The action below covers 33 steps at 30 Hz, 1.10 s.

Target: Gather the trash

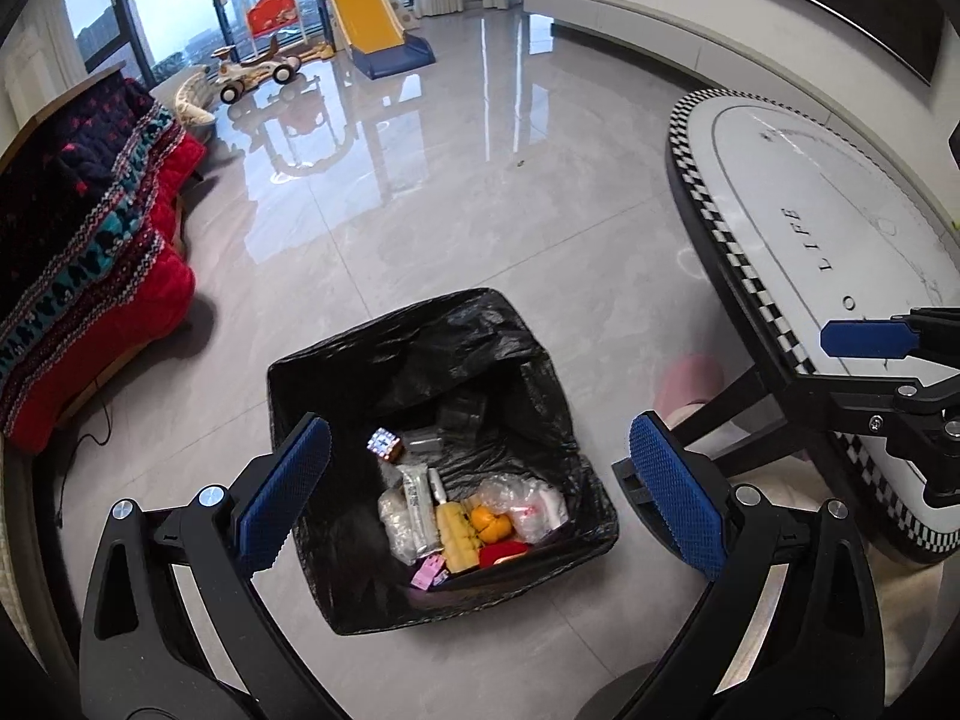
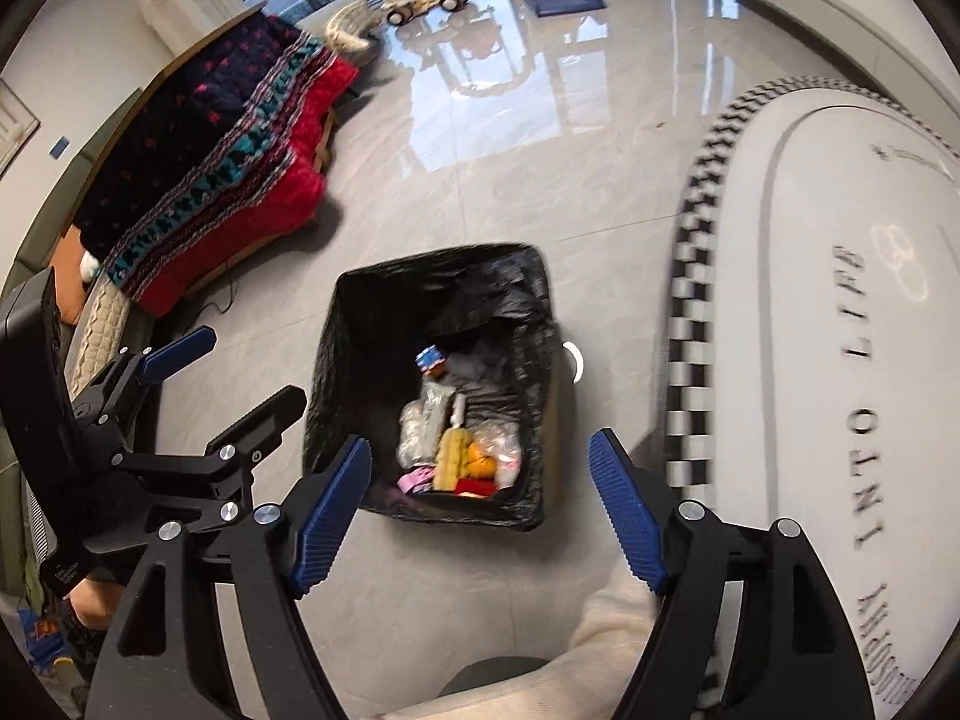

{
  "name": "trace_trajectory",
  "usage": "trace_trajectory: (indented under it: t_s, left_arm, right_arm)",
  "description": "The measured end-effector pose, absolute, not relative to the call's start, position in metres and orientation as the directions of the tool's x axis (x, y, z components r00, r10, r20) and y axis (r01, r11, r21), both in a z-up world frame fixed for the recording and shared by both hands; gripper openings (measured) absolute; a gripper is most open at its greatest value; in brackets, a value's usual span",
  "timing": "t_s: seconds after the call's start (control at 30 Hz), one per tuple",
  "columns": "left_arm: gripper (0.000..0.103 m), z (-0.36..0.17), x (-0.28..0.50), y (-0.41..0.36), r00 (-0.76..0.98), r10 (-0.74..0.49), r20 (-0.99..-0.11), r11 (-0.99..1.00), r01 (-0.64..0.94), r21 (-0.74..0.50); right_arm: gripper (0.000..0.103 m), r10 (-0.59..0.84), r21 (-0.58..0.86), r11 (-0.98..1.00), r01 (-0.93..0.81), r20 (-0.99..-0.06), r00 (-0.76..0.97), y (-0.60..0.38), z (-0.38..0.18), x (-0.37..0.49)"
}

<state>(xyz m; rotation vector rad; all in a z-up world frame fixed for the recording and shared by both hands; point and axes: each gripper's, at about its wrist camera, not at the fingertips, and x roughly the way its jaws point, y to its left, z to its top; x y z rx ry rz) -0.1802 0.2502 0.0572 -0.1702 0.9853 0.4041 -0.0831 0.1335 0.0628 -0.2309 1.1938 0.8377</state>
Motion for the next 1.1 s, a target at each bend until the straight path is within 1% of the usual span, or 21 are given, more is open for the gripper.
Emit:
trace_trajectory:
  t_s: [0.23, 0.5, 0.57, 0.83, 1.1]
  left_arm:
    - [0.097, 0.067, -0.130, 0.202, 0.527, 0.183, -0.830, 0.953, -0.304, 0.017]
    - [0.097, 0.073, -0.072, 0.138, 0.552, 0.096, -0.828, 0.984, -0.176, -0.003]
    - [0.097, 0.073, -0.059, 0.118, 0.556, 0.077, -0.828, 0.990, -0.142, -0.003]
    - [0.097, 0.062, -0.013, 0.038, 0.564, 0.009, -0.825, 1.000, -0.020, -0.003]
    - [0.097, 0.043, 0.024, -0.008, 0.559, -0.027, -0.829, 1.000, 0.028, -0.013]
  right_arm:
    - [0.079, 0.437, 0.236, 0.763, -0.602, -0.874, 0.212, 0.068, 0.074, -0.051]
    - [0.081, 0.381, 0.207, 0.858, -0.470, -0.870, 0.314, -0.020, 0.076, -0.021]
    - [0.083, 0.357, 0.194, 0.883, -0.427, -0.868, 0.344, -0.041, 0.074, -0.014]
    - [0.085, 0.254, 0.153, 0.955, -0.255, -0.868, 0.426, -0.126, 0.056, 0.005]
    - [0.085, 0.180, 0.135, 0.982, -0.129, -0.864, 0.470, -0.184, 0.037, 0.014]
